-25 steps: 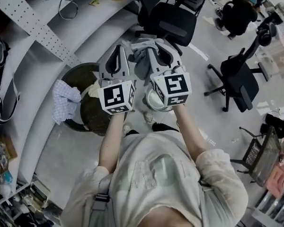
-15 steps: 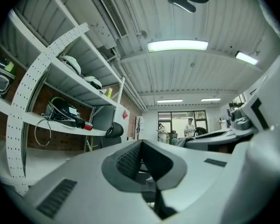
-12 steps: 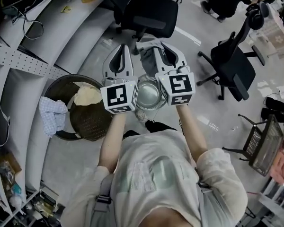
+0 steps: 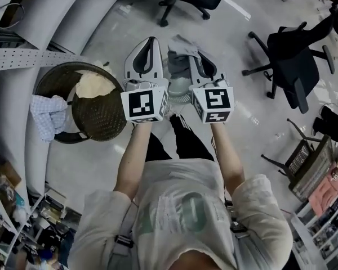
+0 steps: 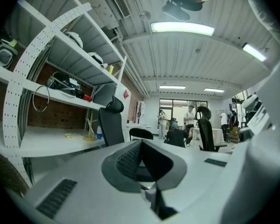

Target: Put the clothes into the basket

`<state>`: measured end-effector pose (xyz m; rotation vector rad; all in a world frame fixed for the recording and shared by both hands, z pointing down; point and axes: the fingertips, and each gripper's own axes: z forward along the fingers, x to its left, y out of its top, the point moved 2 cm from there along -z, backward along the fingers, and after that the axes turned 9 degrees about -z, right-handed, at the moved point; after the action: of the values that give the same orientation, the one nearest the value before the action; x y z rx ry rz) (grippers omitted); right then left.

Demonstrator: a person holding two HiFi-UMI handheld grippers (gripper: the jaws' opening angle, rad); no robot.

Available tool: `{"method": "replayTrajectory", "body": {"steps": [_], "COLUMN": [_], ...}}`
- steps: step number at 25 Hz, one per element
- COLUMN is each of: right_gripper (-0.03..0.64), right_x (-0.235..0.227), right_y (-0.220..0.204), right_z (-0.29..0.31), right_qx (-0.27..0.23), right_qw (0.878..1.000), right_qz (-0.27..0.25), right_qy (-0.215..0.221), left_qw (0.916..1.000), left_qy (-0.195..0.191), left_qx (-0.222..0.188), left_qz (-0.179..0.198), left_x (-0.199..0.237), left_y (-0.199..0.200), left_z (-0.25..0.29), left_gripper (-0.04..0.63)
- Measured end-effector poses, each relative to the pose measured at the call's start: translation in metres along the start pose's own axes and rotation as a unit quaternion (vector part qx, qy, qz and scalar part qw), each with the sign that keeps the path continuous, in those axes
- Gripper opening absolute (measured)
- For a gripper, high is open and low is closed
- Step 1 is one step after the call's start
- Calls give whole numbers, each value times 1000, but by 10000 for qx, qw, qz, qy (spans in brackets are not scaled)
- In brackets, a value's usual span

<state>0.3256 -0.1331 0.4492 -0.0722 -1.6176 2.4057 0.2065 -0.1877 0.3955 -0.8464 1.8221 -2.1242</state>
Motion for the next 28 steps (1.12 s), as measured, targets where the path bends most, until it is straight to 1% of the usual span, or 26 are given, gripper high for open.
{"method": "replayTrajectory", "body": {"steps": [4, 7, 9, 12, 13, 14, 15, 17, 22, 28], "right_gripper": [44, 44, 44, 44, 48, 119, 283, 291, 290, 290], "right_x": [10, 24, 30, 36, 38, 38, 39, 39, 43, 43], "right_y": [-91, -158, -192, -227, -234, -238, -240, -240, -239, -229], "right_z": [27, 37, 40, 36, 34, 32, 32, 31, 28, 29], "right_qx": [709, 1310, 1658, 2088, 2161, 2176, 2150, 2115, 2192, 2137], "right_qw": [9973, 9906, 9849, 9762, 9746, 9744, 9750, 9756, 9731, 9749], "right_qz": [19, 72, 160, 180, 205, 265, 343, 441, 494, 469], "right_qy": [205, 377, 470, 559, 543, 500, 449, 394, 511, 405], "left_qw": [9991, 9977, 9970, 9962, 9959, 9956, 9955, 9953, 9951, 9960], "left_qy": [125, 210, 220, 192, 182, 176, 172, 163, 141, 169], "left_qx": [400, 636, 735, 835, 866, 888, 898, 911, 932, 828], "left_qz": [-42, -72, -84, -141, -179, -224, -262, -288, -300, -298], "left_x": [19, 27, 26, 17, 14, 12, 10, 7, 5, 11], "left_y": [-51, -78, -89, -99, -102, -104, -105, -105, -103, -94], "left_z": [2, -8, -11, -15, -17, -19, -21, -23, -23, -23], "left_gripper": [17, 17, 17, 17, 17, 17, 17, 17, 17, 17]}}
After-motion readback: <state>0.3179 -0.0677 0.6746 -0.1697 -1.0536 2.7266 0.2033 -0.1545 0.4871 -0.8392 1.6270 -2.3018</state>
